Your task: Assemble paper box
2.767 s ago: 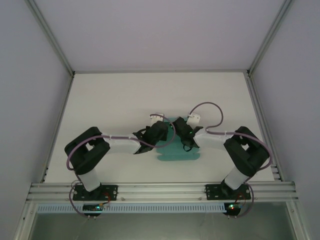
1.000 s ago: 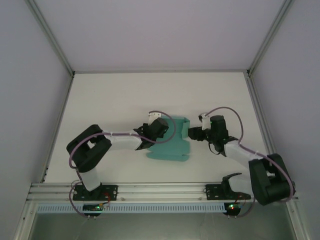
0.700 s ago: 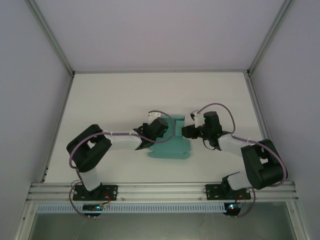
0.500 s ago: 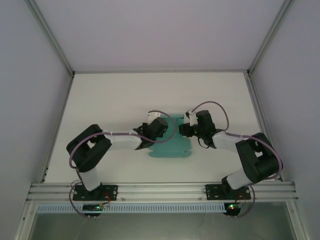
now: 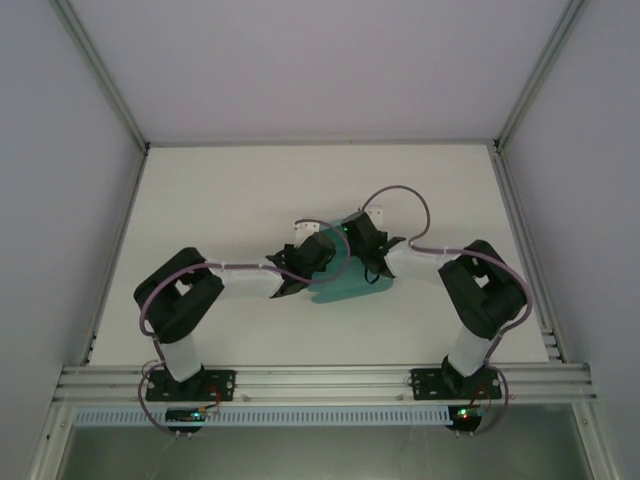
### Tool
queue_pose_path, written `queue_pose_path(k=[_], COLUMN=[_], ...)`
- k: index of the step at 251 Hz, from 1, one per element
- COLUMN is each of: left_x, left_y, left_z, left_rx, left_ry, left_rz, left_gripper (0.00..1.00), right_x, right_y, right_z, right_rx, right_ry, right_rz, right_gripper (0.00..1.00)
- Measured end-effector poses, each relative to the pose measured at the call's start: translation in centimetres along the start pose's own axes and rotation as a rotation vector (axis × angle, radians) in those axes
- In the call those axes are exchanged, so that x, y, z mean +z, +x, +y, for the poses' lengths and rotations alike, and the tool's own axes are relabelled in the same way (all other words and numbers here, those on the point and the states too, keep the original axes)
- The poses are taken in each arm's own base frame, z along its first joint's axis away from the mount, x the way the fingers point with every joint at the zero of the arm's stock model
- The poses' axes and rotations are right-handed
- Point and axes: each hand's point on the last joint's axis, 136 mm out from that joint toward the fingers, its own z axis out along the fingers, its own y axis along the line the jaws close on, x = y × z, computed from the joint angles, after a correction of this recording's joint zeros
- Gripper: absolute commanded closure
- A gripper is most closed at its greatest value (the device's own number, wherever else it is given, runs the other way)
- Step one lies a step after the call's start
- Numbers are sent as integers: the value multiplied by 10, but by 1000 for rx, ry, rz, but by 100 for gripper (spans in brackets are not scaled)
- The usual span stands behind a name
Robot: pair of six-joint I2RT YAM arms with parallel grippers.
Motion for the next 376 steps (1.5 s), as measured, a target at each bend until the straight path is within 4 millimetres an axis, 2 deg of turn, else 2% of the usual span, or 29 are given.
queue_pose_path(k=[24, 57, 159, 199, 258, 297, 376], left_x=[0, 0, 0, 0, -1, 3, 15], left_y=[0, 1, 1, 1, 0, -1, -2], left_z=[-3, -5, -5, -5, -5, -6, 2], left_rx=[-3, -5, -5, -1, 3, -15, -194], left_ry=[13, 24, 27, 27, 22, -8, -70], left_rz=[4, 7, 9, 9, 9, 21, 92], left_gripper=[100, 100, 100, 100, 100, 100, 100], right_x=[0, 1, 0, 3, 4, 3, 0], right_y=[0, 2, 4, 4, 1, 3, 9], right_z=[-4, -6, -8, -6, -3, -10, -19], right_rx=[8, -11, -42, -64, -107, -95, 93], right_ry=[73, 84, -105, -163, -237, -152, -12], right_rz=[6, -5, -70, -82, -120, -126, -61], right_gripper=[88, 82, 79, 80, 95, 100, 100])
